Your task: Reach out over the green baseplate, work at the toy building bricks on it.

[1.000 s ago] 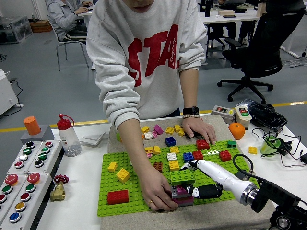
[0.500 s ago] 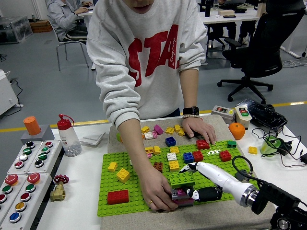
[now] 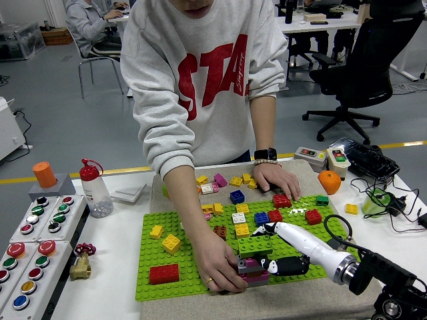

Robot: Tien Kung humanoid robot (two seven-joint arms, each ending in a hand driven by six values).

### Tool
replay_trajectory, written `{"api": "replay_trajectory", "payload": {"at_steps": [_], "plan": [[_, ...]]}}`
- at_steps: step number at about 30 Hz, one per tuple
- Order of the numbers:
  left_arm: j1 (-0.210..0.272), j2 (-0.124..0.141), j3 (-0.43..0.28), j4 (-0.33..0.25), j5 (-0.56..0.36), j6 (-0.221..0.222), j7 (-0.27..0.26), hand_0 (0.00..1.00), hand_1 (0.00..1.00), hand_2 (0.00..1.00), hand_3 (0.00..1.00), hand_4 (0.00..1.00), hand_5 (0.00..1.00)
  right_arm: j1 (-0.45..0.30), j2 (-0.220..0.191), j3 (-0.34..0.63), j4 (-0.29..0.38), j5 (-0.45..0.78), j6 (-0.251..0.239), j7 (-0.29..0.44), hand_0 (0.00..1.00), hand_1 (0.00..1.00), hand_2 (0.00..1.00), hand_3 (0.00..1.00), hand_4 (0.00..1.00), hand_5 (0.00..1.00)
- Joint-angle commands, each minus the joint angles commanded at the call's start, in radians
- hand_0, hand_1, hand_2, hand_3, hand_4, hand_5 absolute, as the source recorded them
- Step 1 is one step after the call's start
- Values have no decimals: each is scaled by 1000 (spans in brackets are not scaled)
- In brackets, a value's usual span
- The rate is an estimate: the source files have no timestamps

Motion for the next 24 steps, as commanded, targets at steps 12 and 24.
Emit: {"api": "replay_trajectory", "payload": {"at_steps": [12,24], "plan": [[2,-1,-2,0,3,-1,0,633,601,608,414,311,946,-6,0,-2,2,1,5,-4,956,827,823,567,439,181],[1,-1,-4,0,7,-1,1,633,600,609,414,311,946,-10,3,3,-2,0,6,-7,962,849,849,572,440,182]]}}
